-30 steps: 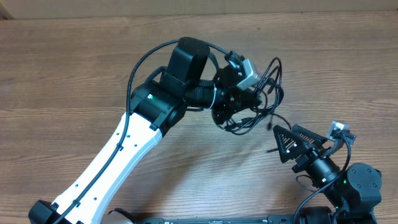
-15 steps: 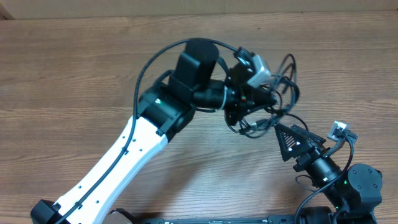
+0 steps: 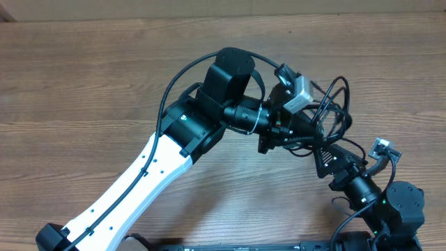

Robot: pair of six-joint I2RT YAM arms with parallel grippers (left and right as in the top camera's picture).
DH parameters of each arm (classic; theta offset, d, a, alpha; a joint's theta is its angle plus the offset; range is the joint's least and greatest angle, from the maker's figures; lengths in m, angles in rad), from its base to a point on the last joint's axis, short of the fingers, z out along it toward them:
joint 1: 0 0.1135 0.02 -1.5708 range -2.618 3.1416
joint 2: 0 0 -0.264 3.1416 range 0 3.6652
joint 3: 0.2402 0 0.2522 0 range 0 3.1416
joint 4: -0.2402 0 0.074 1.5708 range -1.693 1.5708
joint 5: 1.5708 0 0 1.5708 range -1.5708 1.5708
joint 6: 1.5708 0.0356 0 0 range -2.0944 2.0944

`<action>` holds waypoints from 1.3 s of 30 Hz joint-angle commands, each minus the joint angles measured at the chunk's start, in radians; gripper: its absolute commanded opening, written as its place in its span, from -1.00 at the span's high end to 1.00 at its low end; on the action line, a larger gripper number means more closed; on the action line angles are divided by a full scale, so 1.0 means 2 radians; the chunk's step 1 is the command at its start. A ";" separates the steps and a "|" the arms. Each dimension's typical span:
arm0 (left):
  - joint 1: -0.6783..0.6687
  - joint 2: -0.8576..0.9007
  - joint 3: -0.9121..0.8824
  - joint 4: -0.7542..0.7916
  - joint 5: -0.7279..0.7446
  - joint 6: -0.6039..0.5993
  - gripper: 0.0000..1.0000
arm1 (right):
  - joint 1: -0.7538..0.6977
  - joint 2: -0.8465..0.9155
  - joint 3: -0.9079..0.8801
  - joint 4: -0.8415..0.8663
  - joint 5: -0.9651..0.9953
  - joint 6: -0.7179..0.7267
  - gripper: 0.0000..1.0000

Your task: Untangle cables

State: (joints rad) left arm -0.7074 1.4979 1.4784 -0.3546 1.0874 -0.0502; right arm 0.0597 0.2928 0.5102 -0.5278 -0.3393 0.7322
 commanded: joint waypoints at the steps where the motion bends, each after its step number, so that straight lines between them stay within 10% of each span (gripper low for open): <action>1: 0.003 -0.008 0.015 0.011 0.094 -0.005 0.92 | -0.002 0.000 0.007 -0.004 0.030 0.000 -0.79; 39: 0.192 -0.008 0.015 0.048 0.246 -0.056 0.92 | -0.002 0.000 0.007 -0.085 0.153 0.000 -0.83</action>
State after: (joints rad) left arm -0.3698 1.4982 1.4784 -0.2665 1.5127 -0.1371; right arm 0.0608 0.2928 0.5179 -0.6724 -0.1410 0.7319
